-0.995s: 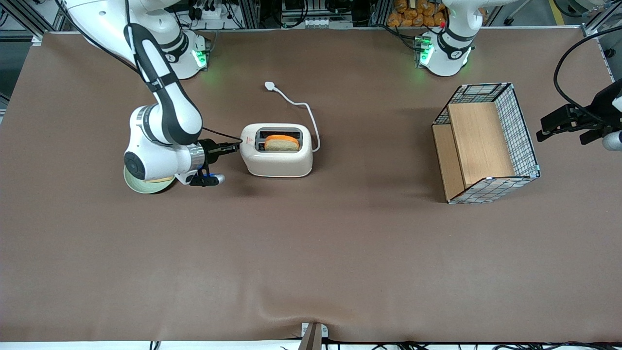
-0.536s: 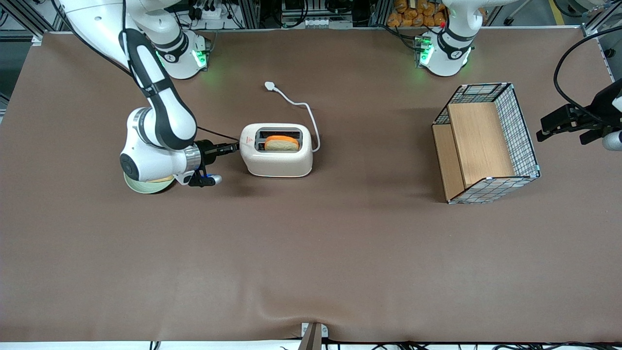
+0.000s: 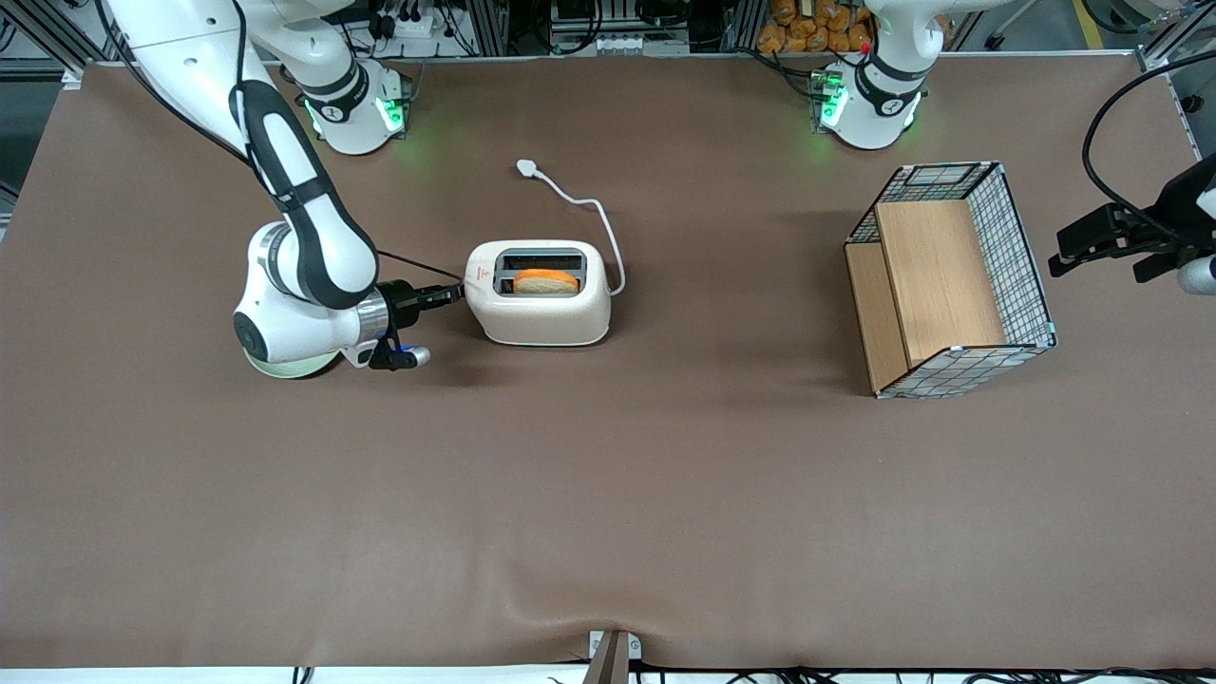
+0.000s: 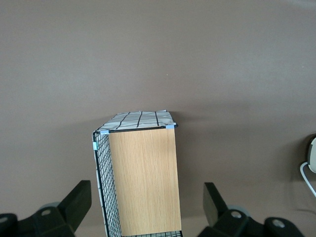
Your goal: Press toaster button with right arm
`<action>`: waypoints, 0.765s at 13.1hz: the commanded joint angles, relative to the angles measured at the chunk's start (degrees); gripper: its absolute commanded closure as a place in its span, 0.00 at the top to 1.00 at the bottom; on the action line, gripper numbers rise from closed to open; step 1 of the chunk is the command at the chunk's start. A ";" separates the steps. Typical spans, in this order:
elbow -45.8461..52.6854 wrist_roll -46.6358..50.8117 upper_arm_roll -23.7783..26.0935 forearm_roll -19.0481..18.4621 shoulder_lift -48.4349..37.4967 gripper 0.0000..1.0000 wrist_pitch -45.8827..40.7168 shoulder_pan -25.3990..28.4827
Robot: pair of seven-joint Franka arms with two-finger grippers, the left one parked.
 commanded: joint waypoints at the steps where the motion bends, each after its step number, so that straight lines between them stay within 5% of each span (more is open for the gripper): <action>1: -1.20 -3.47 0.58 1.18 2.04 0.00 0.88 -1.08; 10: -0.24 -5.41 0.58 3.46 5.12 0.00 2.37 -1.35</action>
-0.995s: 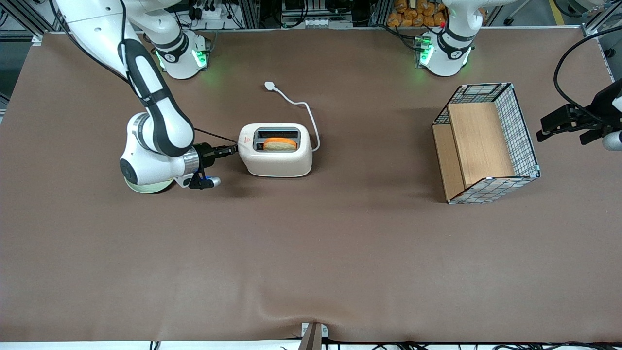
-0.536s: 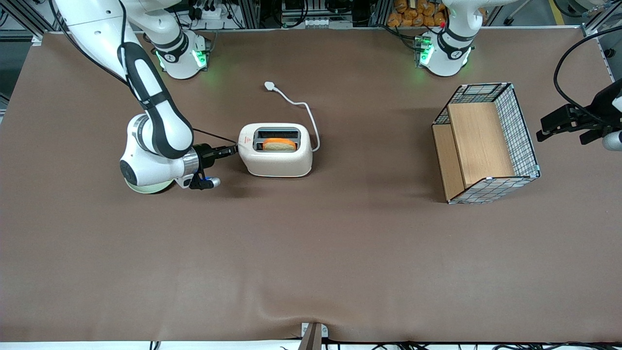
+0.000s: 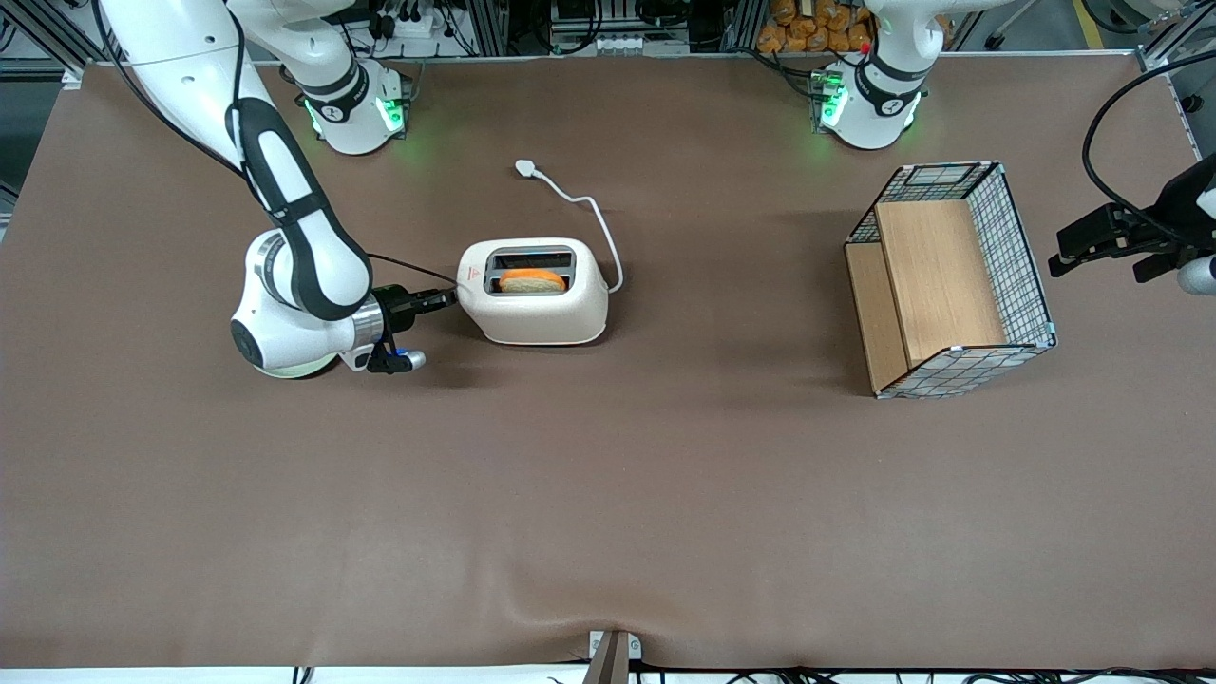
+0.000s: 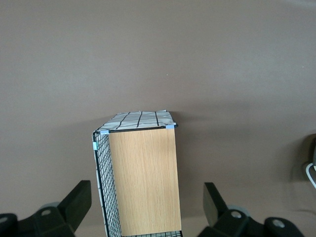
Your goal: Press toaster button with right arm
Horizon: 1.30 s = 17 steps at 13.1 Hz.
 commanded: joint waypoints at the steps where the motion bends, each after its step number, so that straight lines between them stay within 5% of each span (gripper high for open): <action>1: -0.26 -2.23 0.59 1.76 3.00 0.00 2.91 0.31; 17: 1.41 -1.26 0.42 1.41 1.50 0.00 -0.60 0.23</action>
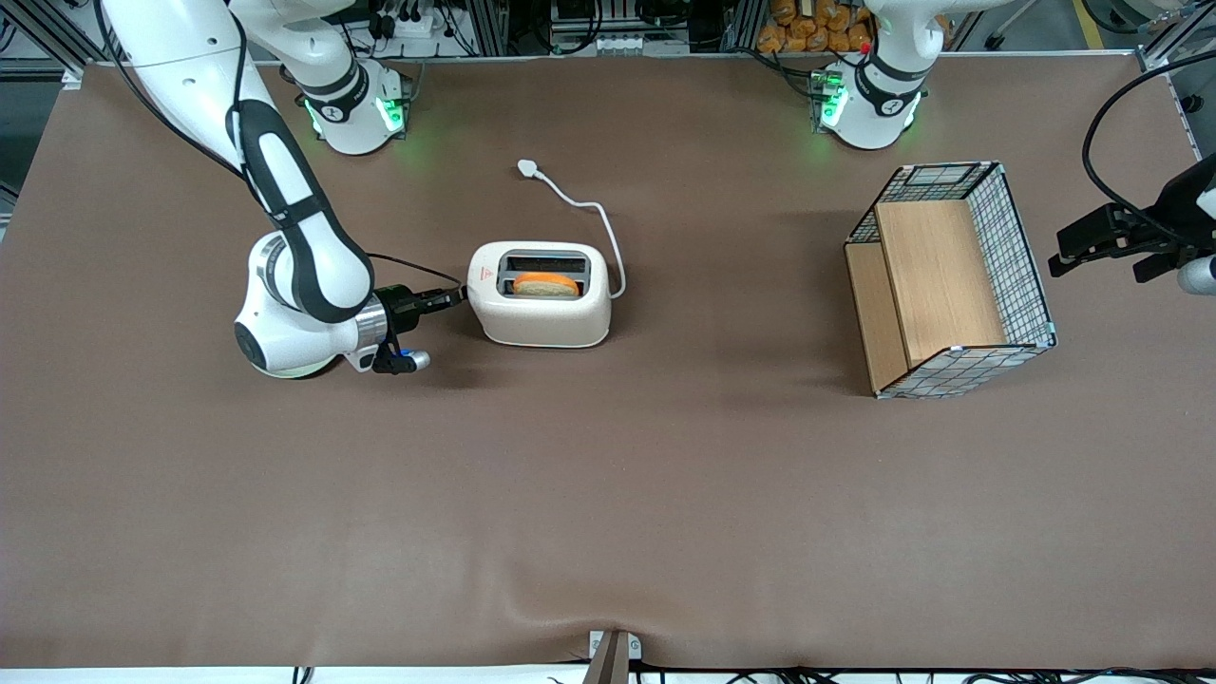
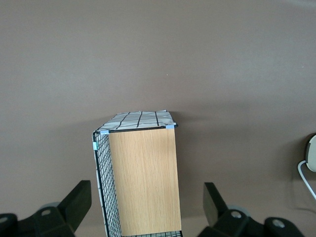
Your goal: Press toaster button with right arm
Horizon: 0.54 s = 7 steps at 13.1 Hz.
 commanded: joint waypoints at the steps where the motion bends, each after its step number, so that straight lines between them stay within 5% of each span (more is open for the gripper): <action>1: 0.75 -0.86 -0.05 0.33 0.84 0.00 0.13 -0.03; 7: 5.05 -0.77 -1.37 -0.81 0.48 0.09 -7.16 -2.32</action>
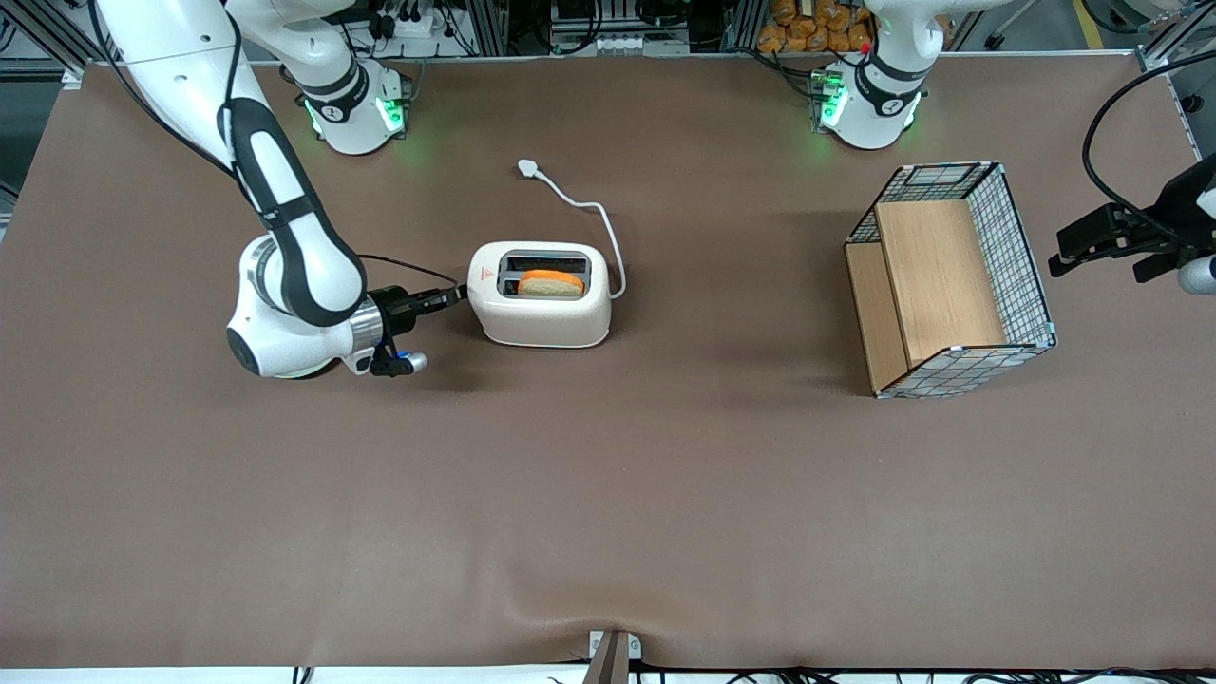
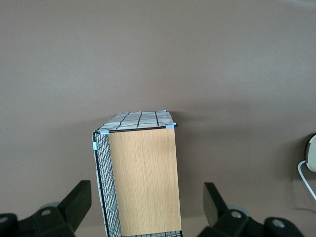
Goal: Press toaster button with right arm
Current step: 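Lift the right gripper off the lever and pull it away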
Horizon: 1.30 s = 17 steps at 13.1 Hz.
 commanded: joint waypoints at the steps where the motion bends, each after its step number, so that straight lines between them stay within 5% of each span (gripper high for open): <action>1: 3.32 0.37 -0.54 -1.77 0.47 0.12 -3.75 -1.81; 2: 5.08 1.77 -0.63 -3.52 0.47 0.18 -5.33 -1.89; 3: 6.92 3.26 -0.72 -4.93 0.47 0.39 -6.82 -1.98; 4: 8.33 4.24 -1.07 -5.73 0.47 0.77 -8.32 -2.77; 5: 9.30 4.16 -1.07 -6.26 0.47 1.00 -9.12 -3.73; 8: 12.99 4.33 -1.16 -8.37 0.65 1.00 -12.63 -5.32; 13: 23.02 3.63 -1.78 -19.87 -2.84 1.00 -18.53 -9.88; 17: 23.02 3.80 -1.69 -35.06 -13.30 1.00 -15.72 -9.89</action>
